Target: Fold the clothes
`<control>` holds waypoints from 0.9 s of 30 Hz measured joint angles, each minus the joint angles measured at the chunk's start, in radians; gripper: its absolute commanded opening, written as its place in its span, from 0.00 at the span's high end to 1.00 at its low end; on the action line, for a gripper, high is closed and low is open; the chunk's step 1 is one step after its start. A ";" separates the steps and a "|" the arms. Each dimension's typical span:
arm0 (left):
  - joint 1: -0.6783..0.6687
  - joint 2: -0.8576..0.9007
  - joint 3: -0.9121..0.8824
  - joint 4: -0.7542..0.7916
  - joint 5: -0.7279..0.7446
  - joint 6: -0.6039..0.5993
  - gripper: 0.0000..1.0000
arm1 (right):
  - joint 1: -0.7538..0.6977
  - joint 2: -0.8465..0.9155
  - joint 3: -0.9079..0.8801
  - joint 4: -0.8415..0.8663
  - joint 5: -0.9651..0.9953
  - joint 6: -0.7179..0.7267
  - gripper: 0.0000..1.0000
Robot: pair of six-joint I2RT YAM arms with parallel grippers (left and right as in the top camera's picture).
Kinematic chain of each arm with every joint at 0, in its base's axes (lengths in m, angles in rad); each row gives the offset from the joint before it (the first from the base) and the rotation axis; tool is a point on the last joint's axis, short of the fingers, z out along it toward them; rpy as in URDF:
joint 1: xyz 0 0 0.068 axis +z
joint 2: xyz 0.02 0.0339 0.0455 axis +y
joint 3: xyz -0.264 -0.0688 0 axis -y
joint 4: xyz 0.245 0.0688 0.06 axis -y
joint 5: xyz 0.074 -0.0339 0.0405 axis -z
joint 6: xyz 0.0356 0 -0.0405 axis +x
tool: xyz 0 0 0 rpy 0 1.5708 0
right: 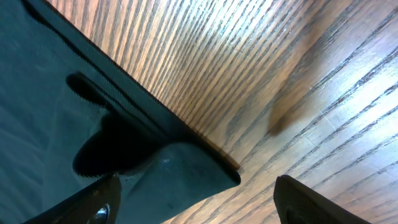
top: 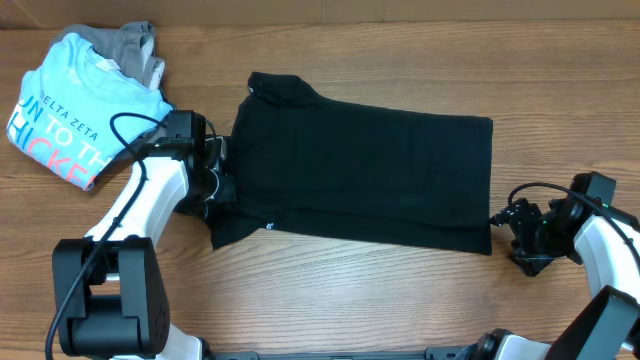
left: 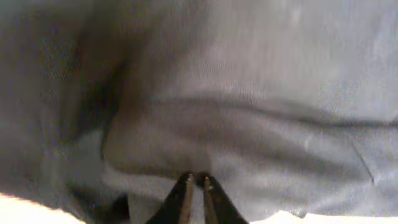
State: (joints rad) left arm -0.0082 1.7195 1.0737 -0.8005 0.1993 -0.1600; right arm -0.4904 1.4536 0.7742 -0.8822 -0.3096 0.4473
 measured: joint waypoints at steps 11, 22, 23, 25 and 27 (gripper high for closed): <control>0.000 0.000 0.006 -0.107 0.093 -0.142 0.25 | 0.000 0.000 0.000 0.000 -0.001 -0.003 0.17; 0.000 0.000 -0.068 0.042 0.101 -0.380 0.43 | 0.000 0.000 0.000 0.000 -0.001 -0.003 0.17; 0.000 0.000 -0.068 0.055 0.102 -0.395 0.48 | 0.000 0.000 0.000 0.000 -0.001 -0.003 0.17; 0.000 0.000 -0.068 0.077 0.109 -0.417 0.58 | 0.000 0.000 0.000 0.000 -0.001 -0.003 0.17; 0.000 0.000 -0.068 0.095 0.118 -0.425 0.64 | 0.000 0.000 0.000 0.000 0.000 -0.003 0.17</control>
State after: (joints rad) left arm -0.0082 1.7199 1.0054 -0.7059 0.3172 -0.5850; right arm -0.4904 1.4536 0.7742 -0.8818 -0.3099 0.4438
